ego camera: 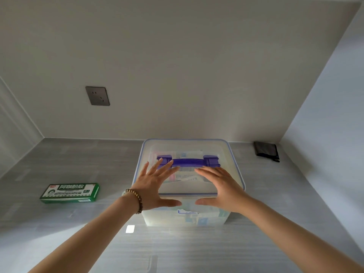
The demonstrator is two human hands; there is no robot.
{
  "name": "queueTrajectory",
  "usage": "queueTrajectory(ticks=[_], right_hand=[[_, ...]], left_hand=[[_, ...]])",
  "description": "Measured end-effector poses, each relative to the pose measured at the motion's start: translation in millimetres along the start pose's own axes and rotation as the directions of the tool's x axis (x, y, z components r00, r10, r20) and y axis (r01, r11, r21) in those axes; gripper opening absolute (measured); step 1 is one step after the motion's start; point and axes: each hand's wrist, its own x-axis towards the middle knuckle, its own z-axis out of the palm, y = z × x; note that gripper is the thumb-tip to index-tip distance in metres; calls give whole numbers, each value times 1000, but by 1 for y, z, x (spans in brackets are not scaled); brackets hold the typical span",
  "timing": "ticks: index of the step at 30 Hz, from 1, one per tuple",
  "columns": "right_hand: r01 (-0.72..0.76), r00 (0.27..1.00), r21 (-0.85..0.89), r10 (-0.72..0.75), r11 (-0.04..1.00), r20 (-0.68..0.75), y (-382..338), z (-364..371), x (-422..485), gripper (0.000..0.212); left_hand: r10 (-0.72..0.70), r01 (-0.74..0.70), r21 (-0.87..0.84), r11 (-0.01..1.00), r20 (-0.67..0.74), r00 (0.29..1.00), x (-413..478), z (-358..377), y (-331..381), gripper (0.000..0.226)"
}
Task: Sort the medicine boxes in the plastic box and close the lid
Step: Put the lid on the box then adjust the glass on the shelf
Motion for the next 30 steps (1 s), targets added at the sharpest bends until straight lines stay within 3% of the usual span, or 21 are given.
queueTrajectory(ticks=[4, 7, 12, 17, 30], right_hand=[[-28, 990, 226, 58, 974, -130, 13, -15, 32, 81], [-136, 969, 342, 197, 930, -147, 26, -25, 72, 70], [-328, 939, 143, 339, 934, -58, 48, -24, 126, 75], [-267, 964, -58, 268, 962, 2, 58, -17, 153, 85], [-258, 966, -73, 257, 963, -24, 69, -8, 157, 95]], left_hand=[[-153, 127, -192, 973, -130, 980, 32, -15, -11, 74], [-250, 226, -200, 953, -106, 962, 75, -24, -17, 65], [-287, 264, -166, 950, -136, 948, 128, -30, -31, 58], [-262, 255, -97, 962, -66, 963, 147, -28, -39, 73], [-231, 221, -100, 970, -112, 966, 152, -25, -41, 89]])
